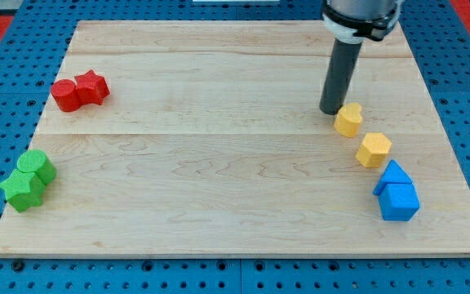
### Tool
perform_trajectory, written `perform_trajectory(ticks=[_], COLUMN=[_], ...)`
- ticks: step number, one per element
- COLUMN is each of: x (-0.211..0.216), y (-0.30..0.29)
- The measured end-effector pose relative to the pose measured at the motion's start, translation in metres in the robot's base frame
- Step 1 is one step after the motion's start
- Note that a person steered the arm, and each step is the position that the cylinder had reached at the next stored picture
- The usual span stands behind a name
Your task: Slightly move the yellow heart to the right side
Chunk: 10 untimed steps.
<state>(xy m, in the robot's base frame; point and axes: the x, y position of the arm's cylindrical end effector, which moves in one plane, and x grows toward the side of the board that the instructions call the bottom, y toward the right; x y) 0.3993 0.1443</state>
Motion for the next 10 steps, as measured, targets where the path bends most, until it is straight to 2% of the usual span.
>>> perform_trajectory(ticks=[1, 3, 8, 9, 10], x=[0.007, 0.017, 0.017, 0.011, -0.024], y=[0.008, -0.015, 0.011, 0.013, -0.039])
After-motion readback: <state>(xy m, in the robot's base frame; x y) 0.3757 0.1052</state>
